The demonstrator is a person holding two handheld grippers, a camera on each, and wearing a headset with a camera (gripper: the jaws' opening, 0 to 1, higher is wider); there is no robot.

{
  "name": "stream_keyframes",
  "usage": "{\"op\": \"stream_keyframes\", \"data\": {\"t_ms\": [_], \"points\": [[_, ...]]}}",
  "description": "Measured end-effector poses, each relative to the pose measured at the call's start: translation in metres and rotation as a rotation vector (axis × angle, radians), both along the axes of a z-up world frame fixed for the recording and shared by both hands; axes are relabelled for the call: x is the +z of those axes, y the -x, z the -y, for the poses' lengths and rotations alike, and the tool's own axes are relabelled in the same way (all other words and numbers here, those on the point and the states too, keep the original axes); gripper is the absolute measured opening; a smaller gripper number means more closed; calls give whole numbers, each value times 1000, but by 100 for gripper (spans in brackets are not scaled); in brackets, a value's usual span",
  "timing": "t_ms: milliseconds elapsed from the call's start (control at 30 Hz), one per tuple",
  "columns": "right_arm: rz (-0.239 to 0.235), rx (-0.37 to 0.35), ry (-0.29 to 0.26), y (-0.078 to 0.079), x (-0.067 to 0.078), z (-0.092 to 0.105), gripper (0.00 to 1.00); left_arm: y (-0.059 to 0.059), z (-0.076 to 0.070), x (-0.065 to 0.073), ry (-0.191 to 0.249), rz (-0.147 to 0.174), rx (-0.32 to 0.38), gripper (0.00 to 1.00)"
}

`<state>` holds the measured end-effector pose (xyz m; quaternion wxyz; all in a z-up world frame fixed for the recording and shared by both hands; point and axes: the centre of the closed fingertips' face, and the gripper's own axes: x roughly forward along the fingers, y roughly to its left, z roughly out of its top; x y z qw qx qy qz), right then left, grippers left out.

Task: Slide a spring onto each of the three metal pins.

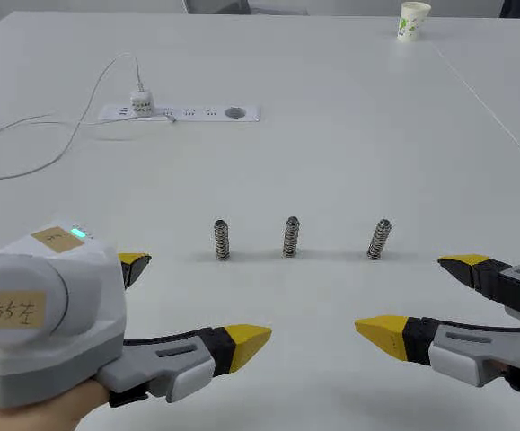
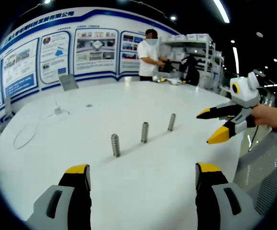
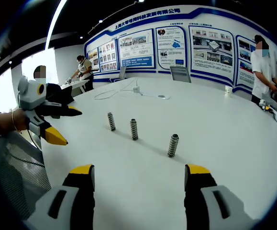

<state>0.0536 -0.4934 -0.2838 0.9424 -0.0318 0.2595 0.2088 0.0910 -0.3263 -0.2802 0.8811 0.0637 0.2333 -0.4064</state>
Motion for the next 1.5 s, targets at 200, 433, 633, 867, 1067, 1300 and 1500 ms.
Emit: {"op": "stream_keyframes", "data": {"t_ms": [200, 433, 633, 867, 1067, 1300, 1500], "points": [[34, 2, -5, -3, 4, -2, 80, 0, -1, -2, 1, -5, 4, 93], [44, 9, -5, -3, 3, -3, 81, 0, -2, -4, -1, -8, 6, 94], [53, 4, 0, -3, 4, -1, 82, 0, -2, -5, -2, -7, 11, 95], [61, -2, 3, -4, 4, 2, 83, 0, -2, -6, -3, -9, 12, 96], [63, 2, 6, -4, 5, 0, 83, 1, -3, -5, -7, -8, 12, 96], [67, 3, 13, -5, 5, 1, 83, -1, -3, -6, -9, -5, 16, 96], [72, -18, 10, -6, 6, 6, 83, -1, -3, -6, -11, -5, 18, 96]]}}
